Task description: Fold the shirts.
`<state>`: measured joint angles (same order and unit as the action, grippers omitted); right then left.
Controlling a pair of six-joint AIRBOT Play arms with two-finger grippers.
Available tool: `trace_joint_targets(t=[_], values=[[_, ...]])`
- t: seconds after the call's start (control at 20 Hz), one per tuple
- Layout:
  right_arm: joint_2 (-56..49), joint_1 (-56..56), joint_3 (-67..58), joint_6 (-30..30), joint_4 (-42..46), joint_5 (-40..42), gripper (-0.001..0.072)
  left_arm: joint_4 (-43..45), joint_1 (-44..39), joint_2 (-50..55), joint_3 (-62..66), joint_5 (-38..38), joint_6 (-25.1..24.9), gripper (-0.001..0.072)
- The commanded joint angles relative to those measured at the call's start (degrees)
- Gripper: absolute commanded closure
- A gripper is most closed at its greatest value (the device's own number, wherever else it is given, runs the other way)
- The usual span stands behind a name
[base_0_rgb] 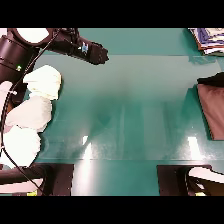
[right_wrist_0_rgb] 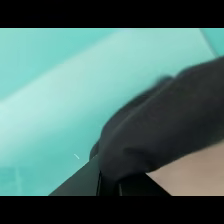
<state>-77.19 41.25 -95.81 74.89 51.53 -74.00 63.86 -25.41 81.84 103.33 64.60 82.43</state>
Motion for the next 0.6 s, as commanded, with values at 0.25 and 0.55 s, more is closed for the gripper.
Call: trace_joint_targets(t=[0.25, 0.55], values=[[11.8, 8.4, 19.4, 1.0, 9.9, -5.4, 0.0654, 0.0, 0.0, 0.0, 0.0, 0.6, -2.0, 0.0683], [17.6, 14.2, 30.0, 2.1, 18.6, -5.7, 0.0229, 0.0, 0.0, 0.0, 0.0, 0.7, -1.9, 0.0682]])
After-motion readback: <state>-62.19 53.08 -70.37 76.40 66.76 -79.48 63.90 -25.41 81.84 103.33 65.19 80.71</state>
